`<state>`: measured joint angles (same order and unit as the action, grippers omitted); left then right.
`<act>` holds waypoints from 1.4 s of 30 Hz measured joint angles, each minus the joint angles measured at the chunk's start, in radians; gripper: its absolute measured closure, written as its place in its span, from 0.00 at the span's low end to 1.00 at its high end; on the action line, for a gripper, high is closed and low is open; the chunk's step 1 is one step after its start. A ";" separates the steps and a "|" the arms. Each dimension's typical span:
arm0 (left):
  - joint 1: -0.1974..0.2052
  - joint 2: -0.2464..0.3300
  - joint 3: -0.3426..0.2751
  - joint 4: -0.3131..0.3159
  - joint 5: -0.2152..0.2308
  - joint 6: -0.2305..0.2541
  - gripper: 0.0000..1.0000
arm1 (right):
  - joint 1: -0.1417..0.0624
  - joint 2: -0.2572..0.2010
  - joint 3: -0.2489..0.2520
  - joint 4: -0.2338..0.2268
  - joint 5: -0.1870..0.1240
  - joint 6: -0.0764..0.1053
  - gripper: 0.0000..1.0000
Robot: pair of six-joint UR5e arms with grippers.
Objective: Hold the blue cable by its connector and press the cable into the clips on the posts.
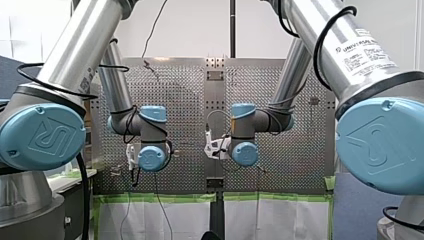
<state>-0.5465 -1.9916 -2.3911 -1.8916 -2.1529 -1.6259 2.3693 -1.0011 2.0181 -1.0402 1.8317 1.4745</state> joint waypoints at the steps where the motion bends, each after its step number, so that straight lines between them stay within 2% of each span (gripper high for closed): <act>1: 0.000 0.000 0.000 0.000 0.000 0.000 1.00 | 0.000 0.000 0.000 0.000 0.000 0.000 1.00; 10: 0.000 0.000 0.000 0.000 0.000 0.000 1.00 | 0.000 0.000 0.000 0.000 0.000 0.000 1.00; 12: 0.000 0.000 0.000 0.000 0.000 0.000 0.89 | 0.000 0.000 0.000 0.000 0.000 0.000 1.00; 14: 0.000 0.000 0.000 0.000 0.000 0.000 0.86 | 0.000 0.000 0.000 0.000 0.000 0.000 1.00; 16: 0.000 0.000 0.000 0.000 0.000 0.000 0.86 | 0.000 0.000 0.000 0.000 0.000 0.000 1.00; 18: 0.000 0.000 0.000 0.000 0.000 0.000 0.96 | 0.000 0.000 0.000 0.000 0.000 0.000 1.00; 20: 0.000 0.000 0.000 0.000 0.000 0.000 0.98 | 0.000 0.000 0.000 0.000 0.000 0.000 1.00; 42: 0.000 0.000 0.000 0.000 0.000 0.000 0.98 | 0.000 0.000 0.000 0.000 0.000 0.000 1.00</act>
<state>-0.5465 -1.9916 -2.3911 -1.8916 -2.1528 -1.6259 2.3693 -1.0011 2.0181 -1.0402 1.8317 1.4745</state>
